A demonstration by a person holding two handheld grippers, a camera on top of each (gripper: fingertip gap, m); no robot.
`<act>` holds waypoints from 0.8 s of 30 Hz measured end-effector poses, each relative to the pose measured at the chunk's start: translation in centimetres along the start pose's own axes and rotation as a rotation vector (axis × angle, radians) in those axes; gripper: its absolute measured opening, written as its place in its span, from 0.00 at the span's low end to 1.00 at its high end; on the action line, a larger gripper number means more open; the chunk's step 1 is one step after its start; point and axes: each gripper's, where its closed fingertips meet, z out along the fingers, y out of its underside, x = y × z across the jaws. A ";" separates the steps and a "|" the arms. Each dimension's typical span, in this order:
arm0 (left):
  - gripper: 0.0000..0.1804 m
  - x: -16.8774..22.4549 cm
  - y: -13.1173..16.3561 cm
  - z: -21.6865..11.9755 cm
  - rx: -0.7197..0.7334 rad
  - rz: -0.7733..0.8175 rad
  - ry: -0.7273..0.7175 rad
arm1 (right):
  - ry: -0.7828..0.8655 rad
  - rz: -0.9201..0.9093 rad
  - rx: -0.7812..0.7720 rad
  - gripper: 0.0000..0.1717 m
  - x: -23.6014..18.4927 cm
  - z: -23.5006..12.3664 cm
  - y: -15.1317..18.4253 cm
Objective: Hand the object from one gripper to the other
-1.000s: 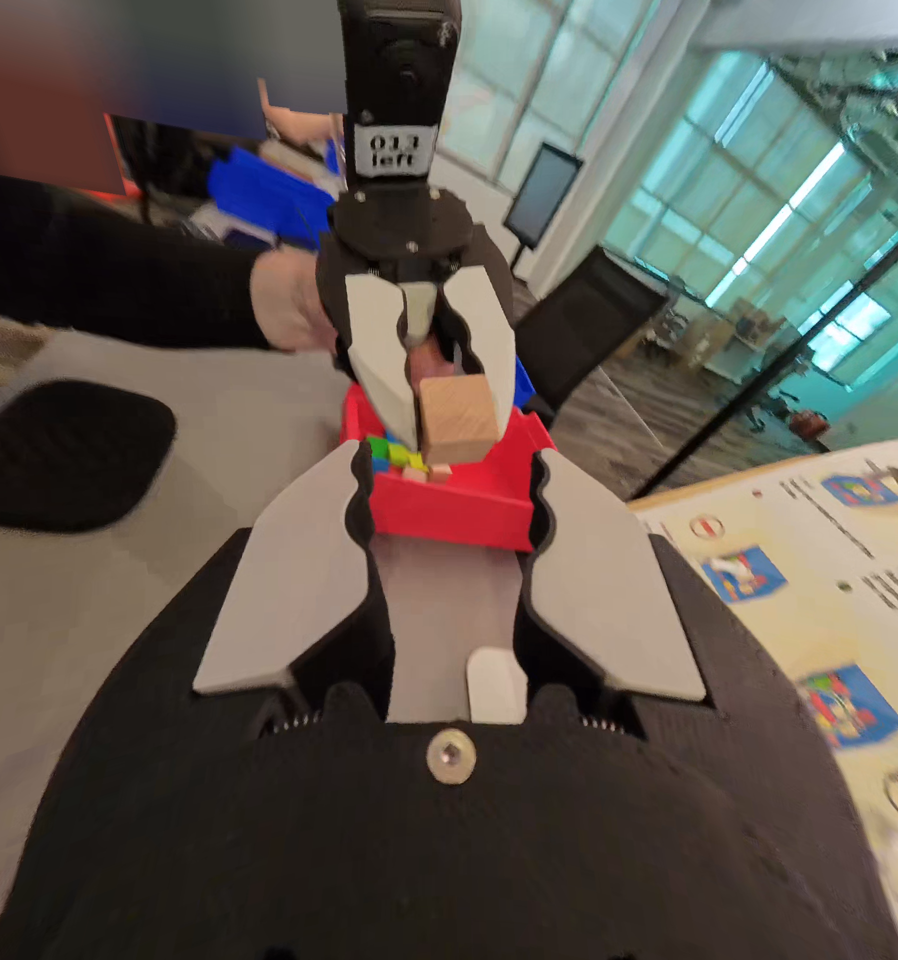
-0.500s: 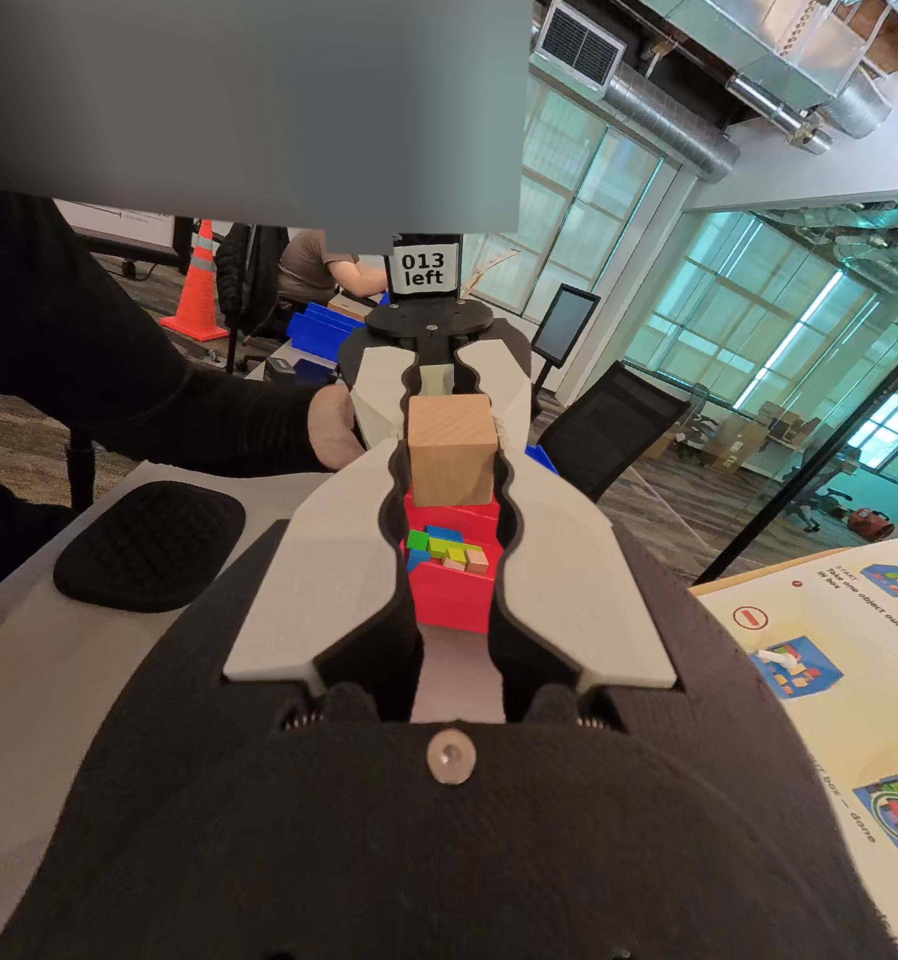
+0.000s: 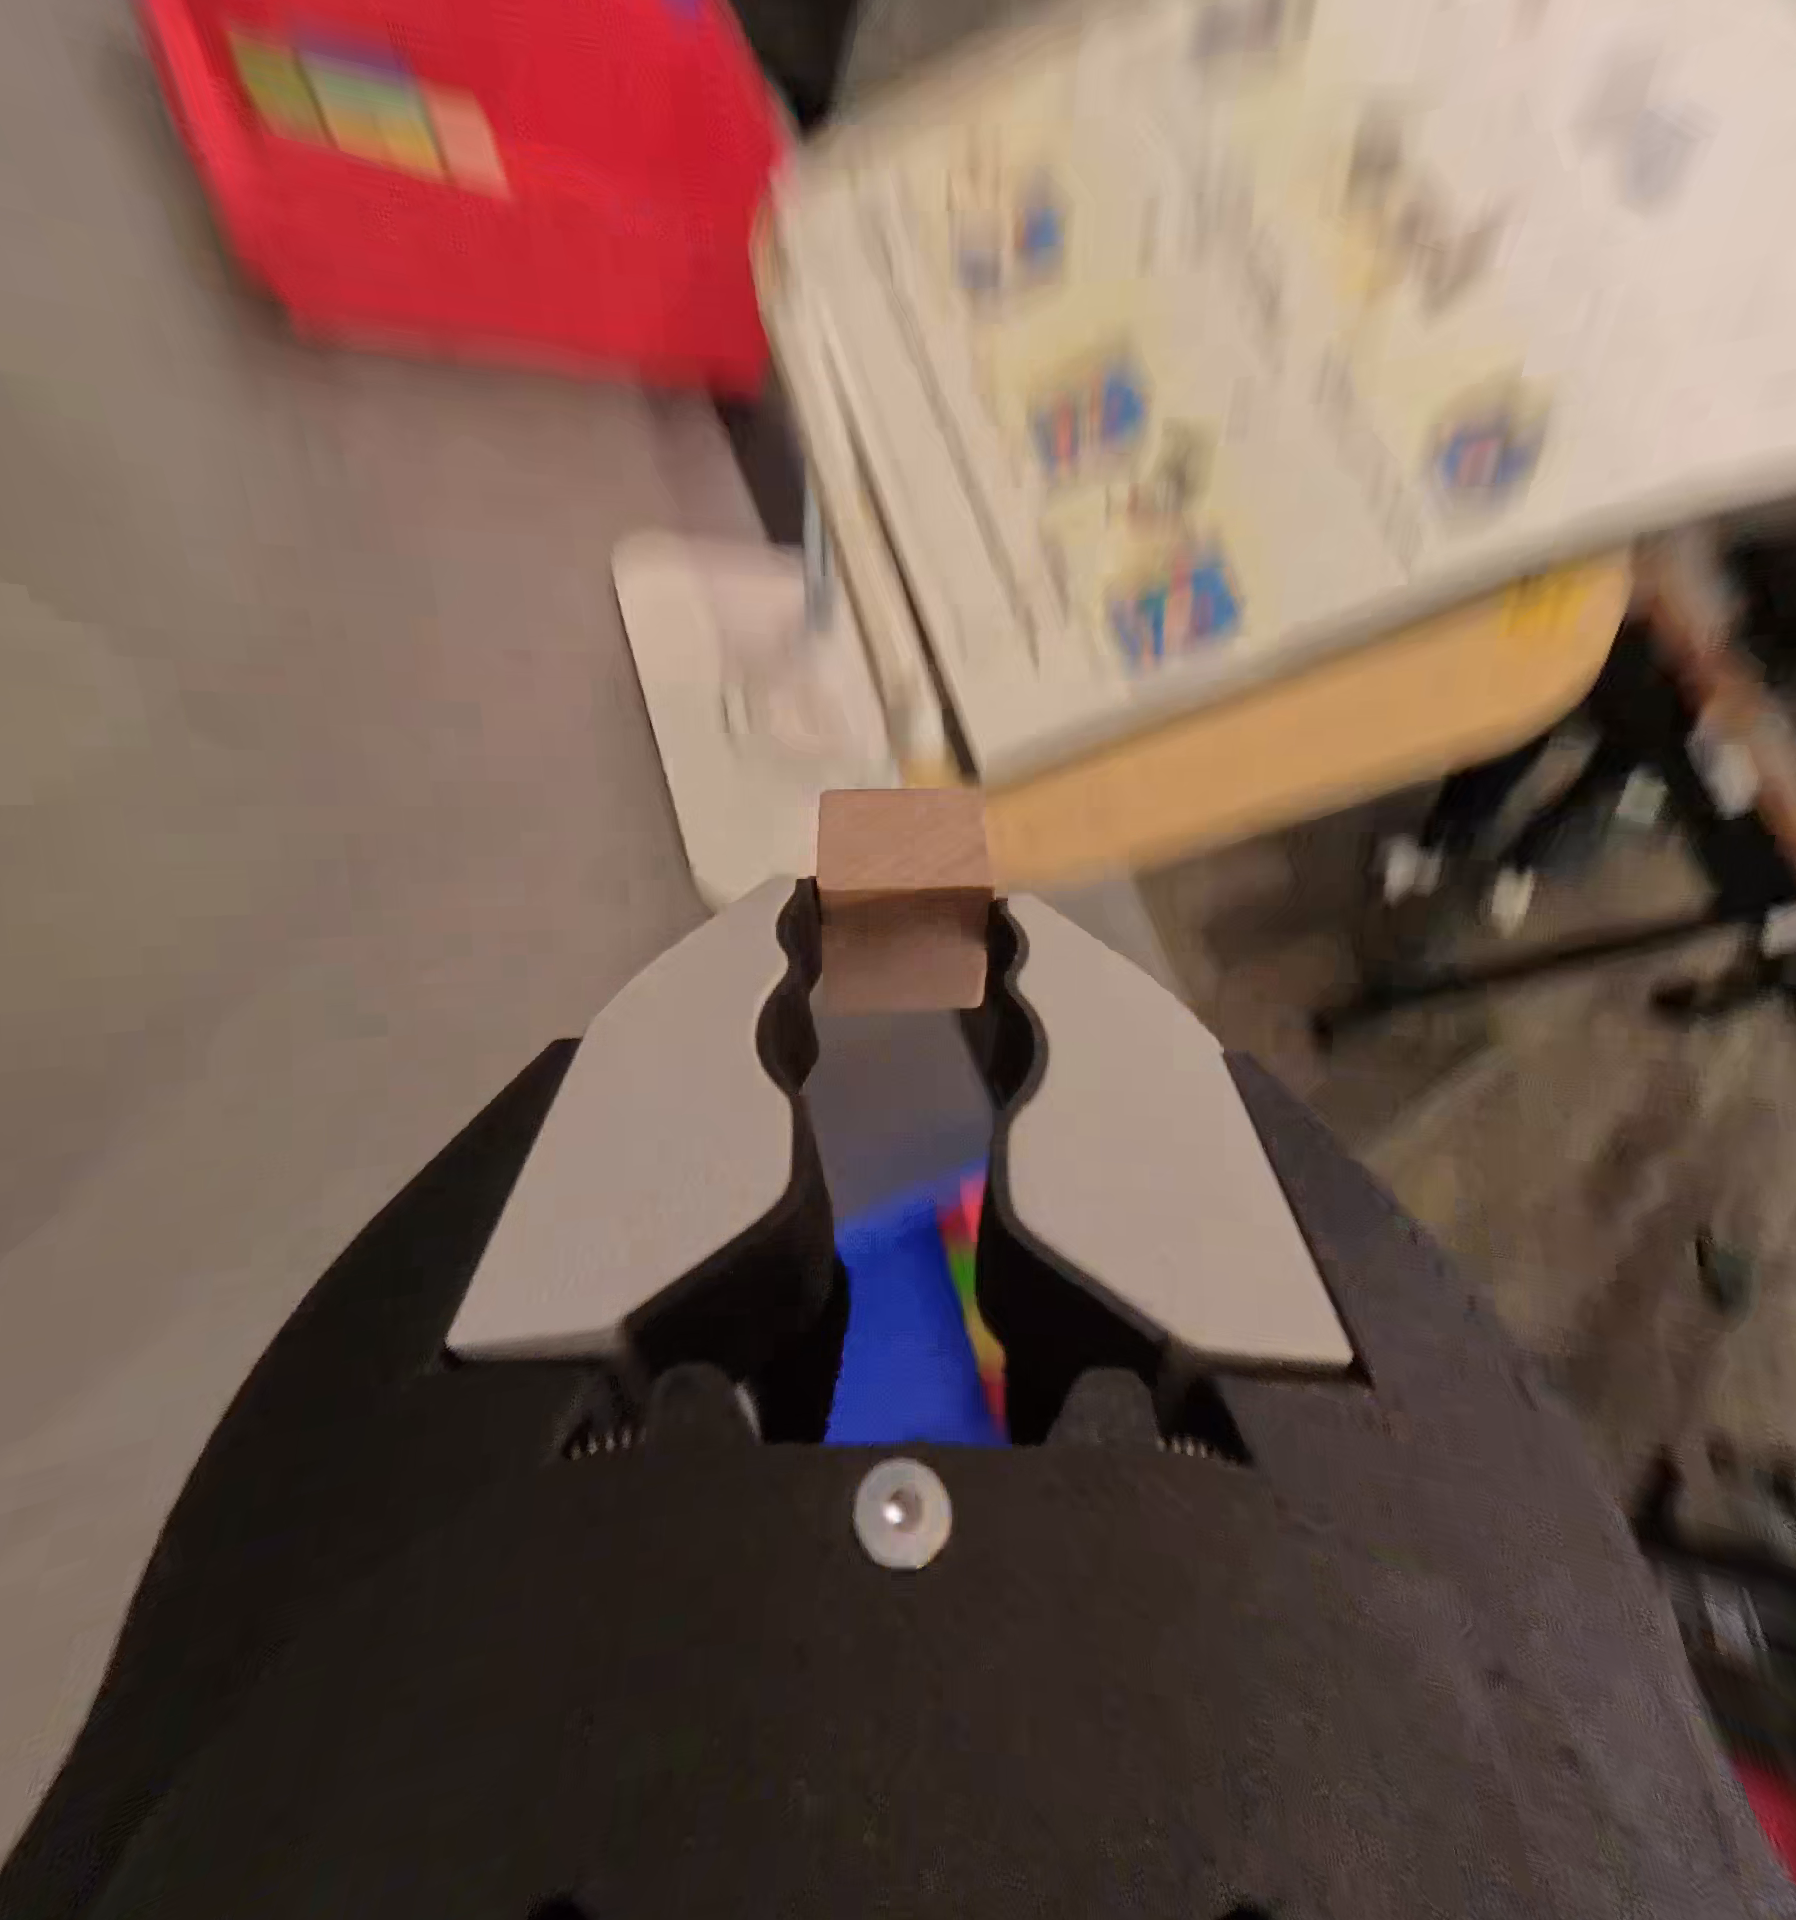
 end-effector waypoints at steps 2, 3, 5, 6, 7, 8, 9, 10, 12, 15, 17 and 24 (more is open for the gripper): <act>0.01 -0.2 1.7 -0.2 -0.032 -0.028 -0.011 | -0.019 0.007 -0.212 0.17 1.6 0.5 5.9; 0.01 -0.2 2.3 -0.2 -0.034 -0.050 -0.010 | -0.064 0.021 -0.302 0.17 1.7 1.0 8.5; 0.00 -0.1 3.3 -0.3 -0.046 -0.079 -0.011 | -0.132 0.029 -0.466 0.17 1.8 2.4 13.4; 0.00 -0.1 3.7 -0.3 -0.059 -0.083 -0.016 | -0.172 0.027 -0.537 0.17 1.7 3.1 15.5; 0.01 -0.1 4.2 -0.3 -0.077 -0.085 -0.018 | -0.208 0.021 -0.600 0.17 1.5 3.9 17.4; 0.01 -0.1 4.6 -0.2 -0.096 -0.087 -0.021 | -0.236 0.008 -0.649 0.17 1.4 4.6 18.9; 0.01 -0.1 5.0 -0.3 -0.112 -0.088 -0.025 | -0.269 0.000 -0.681 0.17 1.1 5.4 20.2; 0.01 -0.1 5.3 -0.3 -0.121 -0.094 -0.029 | -0.305 0.000 -0.702 0.17 0.8 6.2 21.2; 0.01 -0.2 5.7 -0.4 -0.131 -0.116 -0.027 | -0.351 -0.009 -0.725 0.17 0.6 7.7 22.6; 0.01 -0.3 6.6 -0.3 -0.167 -0.130 -0.034 | -0.401 -0.010 -0.717 0.17 0.4 9.8 23.7; 0.01 -0.2 6.9 -0.2 -0.186 -0.138 -0.036 | -0.436 -0.014 -0.705 0.17 0.3 10.9 24.0; 0.01 0.1 7.2 1.1 -0.234 -0.133 -0.021 | -0.505 -0.069 -0.699 0.17 0.0 13.1 24.1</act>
